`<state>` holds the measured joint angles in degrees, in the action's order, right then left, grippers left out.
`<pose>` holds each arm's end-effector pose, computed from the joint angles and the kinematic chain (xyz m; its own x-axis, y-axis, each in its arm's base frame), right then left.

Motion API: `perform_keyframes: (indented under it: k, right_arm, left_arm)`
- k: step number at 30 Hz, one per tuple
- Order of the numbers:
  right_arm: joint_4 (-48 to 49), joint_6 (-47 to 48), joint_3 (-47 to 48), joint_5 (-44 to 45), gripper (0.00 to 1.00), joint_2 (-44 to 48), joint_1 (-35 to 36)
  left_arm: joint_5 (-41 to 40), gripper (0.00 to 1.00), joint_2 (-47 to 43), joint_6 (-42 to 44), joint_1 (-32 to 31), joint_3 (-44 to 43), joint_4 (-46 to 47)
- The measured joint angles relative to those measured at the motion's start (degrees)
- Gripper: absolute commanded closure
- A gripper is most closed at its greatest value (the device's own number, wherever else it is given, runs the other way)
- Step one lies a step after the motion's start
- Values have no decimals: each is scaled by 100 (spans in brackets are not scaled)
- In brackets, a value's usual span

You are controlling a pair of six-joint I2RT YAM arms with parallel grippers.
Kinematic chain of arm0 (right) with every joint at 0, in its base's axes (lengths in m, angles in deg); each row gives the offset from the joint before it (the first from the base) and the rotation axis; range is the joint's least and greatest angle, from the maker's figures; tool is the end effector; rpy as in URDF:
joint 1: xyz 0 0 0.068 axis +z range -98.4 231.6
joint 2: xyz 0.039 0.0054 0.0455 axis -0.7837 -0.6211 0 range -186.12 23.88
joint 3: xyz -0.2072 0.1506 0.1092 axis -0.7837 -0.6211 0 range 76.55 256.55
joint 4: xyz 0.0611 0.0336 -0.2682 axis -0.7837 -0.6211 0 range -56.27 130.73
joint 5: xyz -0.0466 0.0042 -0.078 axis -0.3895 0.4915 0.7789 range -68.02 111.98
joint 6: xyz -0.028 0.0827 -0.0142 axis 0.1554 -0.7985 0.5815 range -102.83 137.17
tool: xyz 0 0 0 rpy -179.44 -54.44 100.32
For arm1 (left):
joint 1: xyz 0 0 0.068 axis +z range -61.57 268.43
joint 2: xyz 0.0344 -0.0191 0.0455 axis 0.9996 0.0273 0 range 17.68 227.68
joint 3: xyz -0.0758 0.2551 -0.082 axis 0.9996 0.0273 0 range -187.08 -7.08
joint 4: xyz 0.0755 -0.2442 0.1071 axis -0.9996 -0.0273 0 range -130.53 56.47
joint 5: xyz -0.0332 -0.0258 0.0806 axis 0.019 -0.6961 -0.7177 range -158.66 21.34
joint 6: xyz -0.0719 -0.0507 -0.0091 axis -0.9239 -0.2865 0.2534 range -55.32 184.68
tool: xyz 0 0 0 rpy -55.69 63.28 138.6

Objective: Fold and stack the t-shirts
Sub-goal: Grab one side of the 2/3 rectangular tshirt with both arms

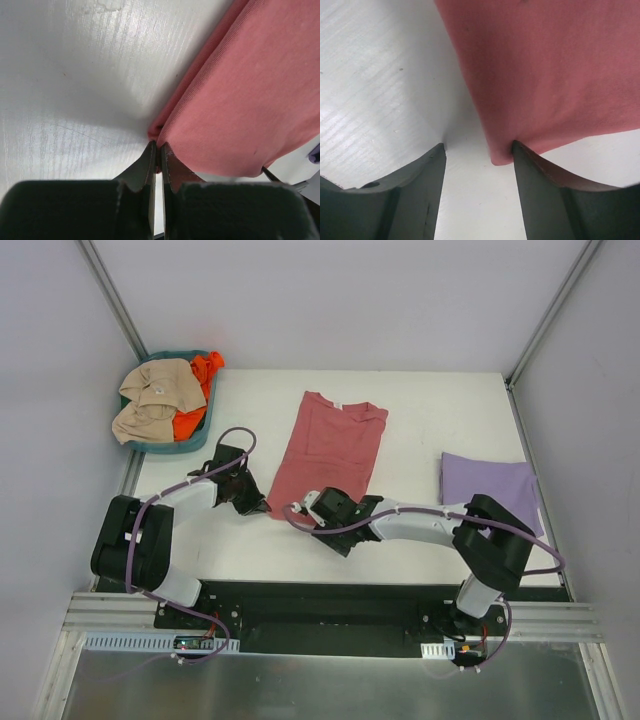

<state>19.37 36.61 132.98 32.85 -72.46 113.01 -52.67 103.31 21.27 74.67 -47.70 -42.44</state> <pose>0.1862 0.3104 0.1272 -0.1232 -0.9090 -0.3981 -0.9119 0.2620 -0.3159 0.3008 -0.0960 0.1190 -0.8357 -0.4755 -0.2749 -0.2588 0.7824 -0.5664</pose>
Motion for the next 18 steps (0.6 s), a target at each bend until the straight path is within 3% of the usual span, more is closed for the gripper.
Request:
perform_keyframes:
  k: [6, 15, 18]
  right_arm:
    - [11, -96, 103, -170, 53, -120, -337]
    - [205, -61, 116, -166, 99, -197, -448]
    - [227, -76, 114, -243, 99, -170, -439]
  left_arm:
    - [-48, 100, -48, 0, 2, 0, -35]
    - [-107, 100, -87, 0, 37, -2, -55]
    - [-170, 100, -332, 0, 35, 4, -125]
